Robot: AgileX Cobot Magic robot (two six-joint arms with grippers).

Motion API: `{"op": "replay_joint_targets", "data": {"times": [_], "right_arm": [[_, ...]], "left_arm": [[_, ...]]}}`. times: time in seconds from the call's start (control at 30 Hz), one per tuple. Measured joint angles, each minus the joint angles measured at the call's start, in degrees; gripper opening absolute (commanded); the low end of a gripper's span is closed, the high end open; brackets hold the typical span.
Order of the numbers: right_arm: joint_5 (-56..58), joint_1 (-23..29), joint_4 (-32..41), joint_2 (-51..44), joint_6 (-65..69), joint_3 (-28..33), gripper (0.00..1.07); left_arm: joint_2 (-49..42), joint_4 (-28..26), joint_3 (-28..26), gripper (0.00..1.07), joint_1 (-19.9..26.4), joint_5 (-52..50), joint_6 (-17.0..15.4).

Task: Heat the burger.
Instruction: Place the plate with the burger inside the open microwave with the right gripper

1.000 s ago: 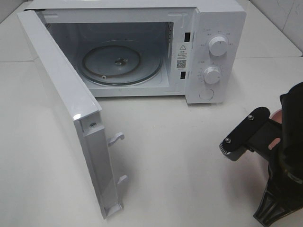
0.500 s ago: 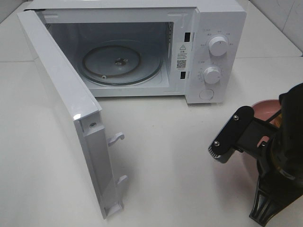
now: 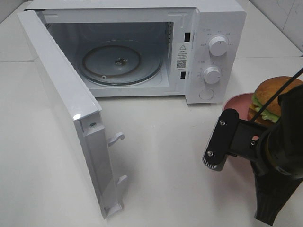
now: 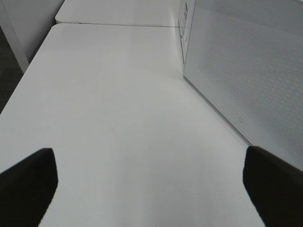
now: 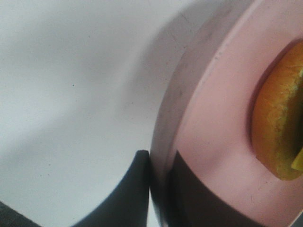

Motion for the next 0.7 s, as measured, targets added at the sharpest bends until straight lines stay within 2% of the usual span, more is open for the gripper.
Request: {"op": "replay_joint_targets", "data": {"times": [0.3, 0.7], "right_arm": [[-2.58, 0.00, -2.29, 0.00, -4.64, 0.00, 0.05], [-5.56, 0.00, -8.77, 0.00, -6.82, 0.00, 0.06]], "left_arm": [[0.00, 0.00, 0.00, 1.01, 0.00, 0.00, 0.00], [0.00, 0.00, 0.00, 1.01, 0.00, 0.00, 0.00]]}}
